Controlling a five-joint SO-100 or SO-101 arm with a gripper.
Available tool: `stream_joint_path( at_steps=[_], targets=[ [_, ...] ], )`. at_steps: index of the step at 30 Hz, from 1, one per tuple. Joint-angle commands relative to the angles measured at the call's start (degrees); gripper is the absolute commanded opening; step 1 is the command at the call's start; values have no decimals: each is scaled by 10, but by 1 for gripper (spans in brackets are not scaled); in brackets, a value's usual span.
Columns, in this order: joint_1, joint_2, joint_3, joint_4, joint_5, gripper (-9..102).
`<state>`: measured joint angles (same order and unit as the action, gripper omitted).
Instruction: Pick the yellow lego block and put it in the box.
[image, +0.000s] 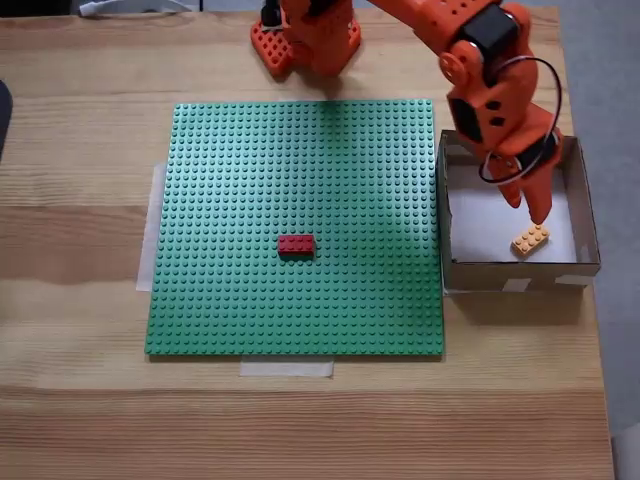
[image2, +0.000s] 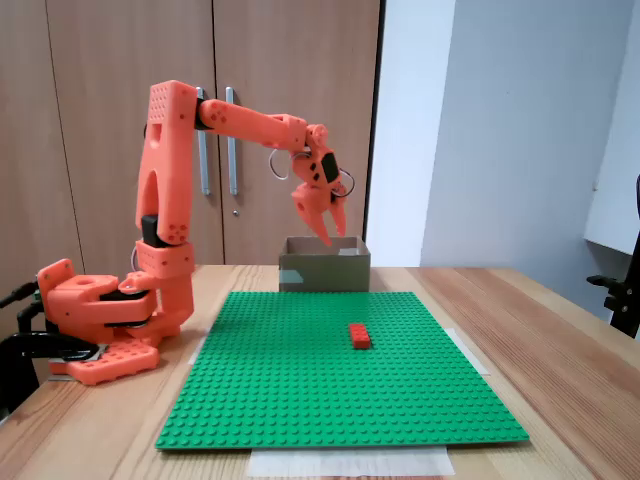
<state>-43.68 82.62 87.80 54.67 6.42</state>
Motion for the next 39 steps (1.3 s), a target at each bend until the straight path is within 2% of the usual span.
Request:
stream_joint_path(
  at_steps=[1,11,25,39],
  targets=[
    [14,64,20,-29,-8,13],
    [79,144,86,-88,1,13],
    [180,200,108,-84,14,12],
    [292,396,279,-120,-15,13]
  ],
)
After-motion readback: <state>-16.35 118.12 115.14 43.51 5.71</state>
